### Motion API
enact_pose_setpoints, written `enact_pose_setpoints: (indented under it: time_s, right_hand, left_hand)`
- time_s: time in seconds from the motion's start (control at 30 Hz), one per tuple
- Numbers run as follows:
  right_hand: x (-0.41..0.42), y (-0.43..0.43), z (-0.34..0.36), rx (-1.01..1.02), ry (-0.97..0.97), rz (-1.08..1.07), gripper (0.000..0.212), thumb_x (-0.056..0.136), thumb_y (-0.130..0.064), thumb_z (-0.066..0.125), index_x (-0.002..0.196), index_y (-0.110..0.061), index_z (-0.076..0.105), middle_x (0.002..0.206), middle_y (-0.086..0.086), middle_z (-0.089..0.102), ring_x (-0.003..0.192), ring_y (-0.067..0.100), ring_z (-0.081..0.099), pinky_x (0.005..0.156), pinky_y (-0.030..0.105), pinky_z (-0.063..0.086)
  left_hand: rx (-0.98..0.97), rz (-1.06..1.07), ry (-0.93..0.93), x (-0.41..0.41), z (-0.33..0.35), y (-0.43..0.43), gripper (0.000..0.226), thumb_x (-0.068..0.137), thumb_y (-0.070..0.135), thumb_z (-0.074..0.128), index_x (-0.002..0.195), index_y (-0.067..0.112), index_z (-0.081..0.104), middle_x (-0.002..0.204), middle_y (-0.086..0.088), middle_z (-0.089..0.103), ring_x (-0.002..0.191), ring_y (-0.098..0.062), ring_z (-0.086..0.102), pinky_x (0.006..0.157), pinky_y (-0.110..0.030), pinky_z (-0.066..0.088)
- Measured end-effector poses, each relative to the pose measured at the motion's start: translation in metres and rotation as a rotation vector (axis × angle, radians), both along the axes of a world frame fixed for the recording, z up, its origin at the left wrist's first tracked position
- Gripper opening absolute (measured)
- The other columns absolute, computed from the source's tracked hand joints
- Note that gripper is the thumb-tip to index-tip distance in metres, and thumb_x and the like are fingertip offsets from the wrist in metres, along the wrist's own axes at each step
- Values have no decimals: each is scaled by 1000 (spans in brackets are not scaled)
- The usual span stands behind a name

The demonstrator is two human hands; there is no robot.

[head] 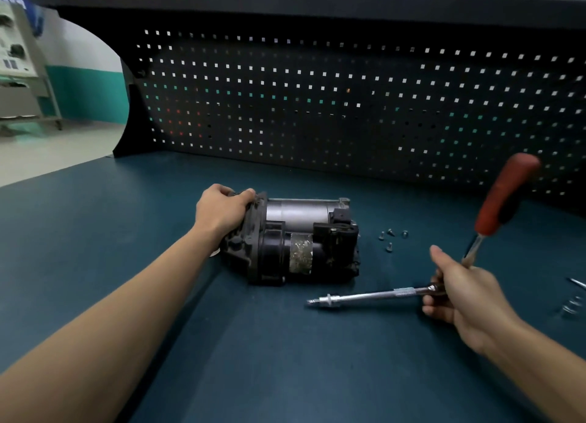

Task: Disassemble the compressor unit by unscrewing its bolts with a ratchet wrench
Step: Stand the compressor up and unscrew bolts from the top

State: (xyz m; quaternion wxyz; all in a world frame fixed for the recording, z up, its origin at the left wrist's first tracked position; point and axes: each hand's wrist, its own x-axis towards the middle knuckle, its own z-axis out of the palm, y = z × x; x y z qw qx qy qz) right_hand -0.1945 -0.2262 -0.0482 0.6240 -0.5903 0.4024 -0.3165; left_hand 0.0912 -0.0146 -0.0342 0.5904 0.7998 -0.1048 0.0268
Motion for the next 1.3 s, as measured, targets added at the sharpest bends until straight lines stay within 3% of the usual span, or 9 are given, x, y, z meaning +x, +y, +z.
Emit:
enact_pose_setpoints:
  time_s: [0.13,0.27,0.43,0.73,1.07,1.3]
  right_hand:
    - [5,11,2,12,6,17,35,97,-40,64,85,-11,47,78,8,46,43,17,54,40,27,50]
    - [8,17,3,9,6,9,34,98,-38,63,86,-11,47,77,7,45,40,14,55,40,27,50]
    - [12,25,4,19,14,44,31,98,-37,63,88,-12,47,78,8,49,40,14,59,41,27,52]
    - [12,25,1,38,16,64,28,99,-34,63,90,-11,48,81,11,54,45,17,65,42,25,51]
    - [11,26,2,46,41,63,28,99,-33,62,90,-12,47,79,8,52,44,17,63,41,24,50]
    - [12,13,10,-14,261,193,34,96,-45,62,83,-18,45,79,5,46,36,15,52,35,21,39]
  left_hand:
    - [-74,0,11,1,-3,0,36,83,44,73,103,15,63,95,4,65,93,-17,64,87,-35,52]
    - [-82,-14,-7,3,-3,-1,34,84,42,73,102,15,63,93,7,64,83,-9,61,74,-28,48]
    - [-82,-18,0,3,-2,-1,34,84,42,73,102,15,63,92,6,63,93,-17,63,87,-32,50]
    - [-82,-27,10,3,-2,-1,37,83,43,73,104,14,65,103,0,66,99,-20,64,94,-38,52]
    - [-82,-29,25,3,-2,0,42,82,45,73,109,14,65,101,2,66,97,-18,64,88,-34,52]
    - [-57,-16,15,6,-3,-1,42,81,46,72,108,14,64,108,-2,67,101,-20,63,93,-38,52]
